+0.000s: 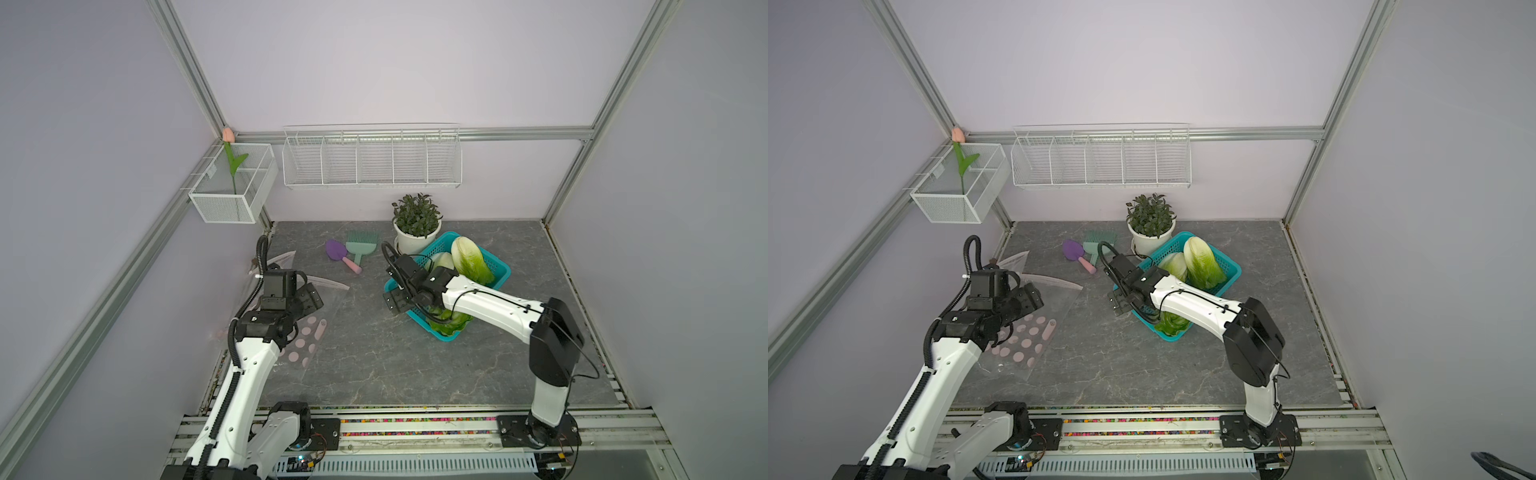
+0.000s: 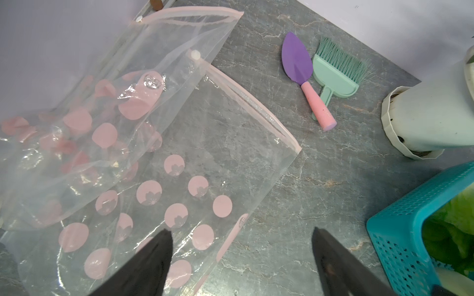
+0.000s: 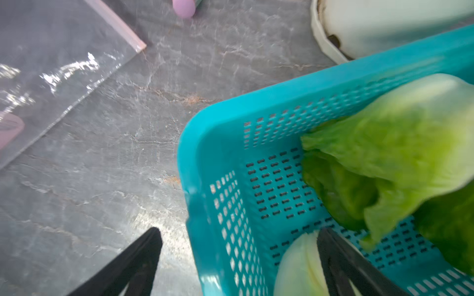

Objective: Put the chinese cabbages into a zipper bag and zip it
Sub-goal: Adjust the basket at the center of the board.

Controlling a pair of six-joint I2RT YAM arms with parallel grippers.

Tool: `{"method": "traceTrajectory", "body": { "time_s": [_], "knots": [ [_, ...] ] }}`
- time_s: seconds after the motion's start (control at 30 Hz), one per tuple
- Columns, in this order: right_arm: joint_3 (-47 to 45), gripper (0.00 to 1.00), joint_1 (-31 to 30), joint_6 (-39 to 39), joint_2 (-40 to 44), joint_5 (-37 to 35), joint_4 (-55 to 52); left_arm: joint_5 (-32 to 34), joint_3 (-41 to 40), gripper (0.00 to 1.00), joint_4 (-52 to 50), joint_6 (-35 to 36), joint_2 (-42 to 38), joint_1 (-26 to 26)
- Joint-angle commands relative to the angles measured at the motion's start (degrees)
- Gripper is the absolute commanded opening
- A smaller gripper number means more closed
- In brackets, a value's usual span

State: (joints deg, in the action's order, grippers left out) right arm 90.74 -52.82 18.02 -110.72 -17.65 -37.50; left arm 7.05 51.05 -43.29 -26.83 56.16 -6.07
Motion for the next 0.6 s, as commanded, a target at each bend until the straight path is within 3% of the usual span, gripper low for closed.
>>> {"method": "traceTrajectory", "body": {
  "time_s": [0.0, 0.13, 0.33, 0.47, 0.57],
  "knots": [
    [1.4, 0.96, 0.3, -1.9, -2.8, -4.2, -3.7, 1.4, -1.8, 0.91, 0.7, -2.1, 2.5, 0.1],
    [-2.0, 0.93, 3.1, -2.7, -1.3, -6.3, -4.0, -0.3, -1.2, 0.94, 3.1, -2.0, 7.4, 0.2],
    [-8.0, 0.9, 5.4, -6.0, 5.4, -4.4, -2.7, 3.6, 6.8, 0.96, 5.4, 0.1, 18.8, -0.9],
    [-6.2, 0.9, 4.1, -4.4, 8.9, 2.1, -0.5, 1.7, 17.3, 0.96, 0.4, -0.9, 29.1, -0.9],
    [-0.4, 0.91, 0.9, -3.3, 6.2, 3.3, -1.5, 3.9, 18.4, 0.97, -0.1, 0.6, 30.6, -1.1]
  ]
}}
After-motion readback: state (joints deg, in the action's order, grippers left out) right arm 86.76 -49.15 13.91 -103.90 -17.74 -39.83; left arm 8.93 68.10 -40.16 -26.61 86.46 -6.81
